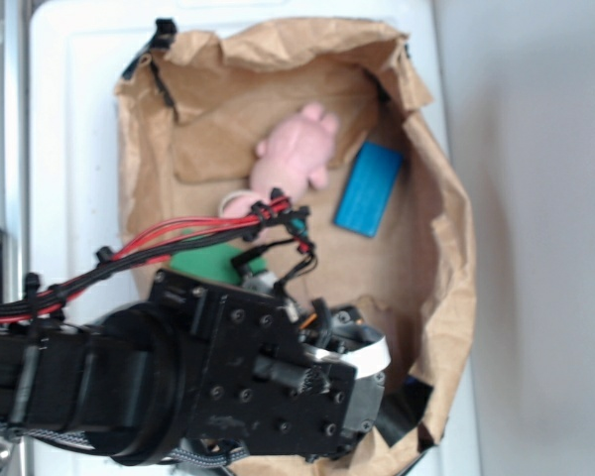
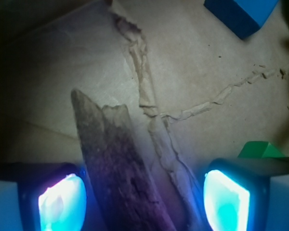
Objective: Grab the wood chip.
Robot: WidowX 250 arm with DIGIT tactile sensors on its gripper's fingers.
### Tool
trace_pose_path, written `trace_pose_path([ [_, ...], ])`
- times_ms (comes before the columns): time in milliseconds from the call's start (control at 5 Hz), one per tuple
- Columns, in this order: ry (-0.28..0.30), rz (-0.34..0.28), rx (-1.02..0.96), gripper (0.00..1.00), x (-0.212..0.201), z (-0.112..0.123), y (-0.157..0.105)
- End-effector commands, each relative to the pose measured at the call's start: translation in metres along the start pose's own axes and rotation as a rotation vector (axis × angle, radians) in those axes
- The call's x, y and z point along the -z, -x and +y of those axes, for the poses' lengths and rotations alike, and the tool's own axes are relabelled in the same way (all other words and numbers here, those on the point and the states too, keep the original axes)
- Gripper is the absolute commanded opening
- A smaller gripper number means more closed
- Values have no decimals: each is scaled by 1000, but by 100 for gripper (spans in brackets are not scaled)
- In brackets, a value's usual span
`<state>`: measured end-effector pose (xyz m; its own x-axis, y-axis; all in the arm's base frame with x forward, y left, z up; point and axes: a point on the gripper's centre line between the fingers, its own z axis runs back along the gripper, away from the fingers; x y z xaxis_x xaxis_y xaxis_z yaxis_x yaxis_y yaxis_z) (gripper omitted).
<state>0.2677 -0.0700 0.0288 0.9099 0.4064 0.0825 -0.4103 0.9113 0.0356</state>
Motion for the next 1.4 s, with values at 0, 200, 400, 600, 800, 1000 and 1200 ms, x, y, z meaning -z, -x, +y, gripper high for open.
trace_pose_path([
  [0,24,-11,-10,0,-8,-9,-12],
  [200,25,2,-3,0,-8,-9,-15],
  [400,28,-4,-1,0,-9,-10,-16],
  [600,28,6,-7,0,-14,-9,-19],
  [800,39,27,-57,0,-44,-3,-47],
  [1000,69,47,-95,0,-81,11,-72],
  [1200,72,29,-84,0,-110,26,-75],
])
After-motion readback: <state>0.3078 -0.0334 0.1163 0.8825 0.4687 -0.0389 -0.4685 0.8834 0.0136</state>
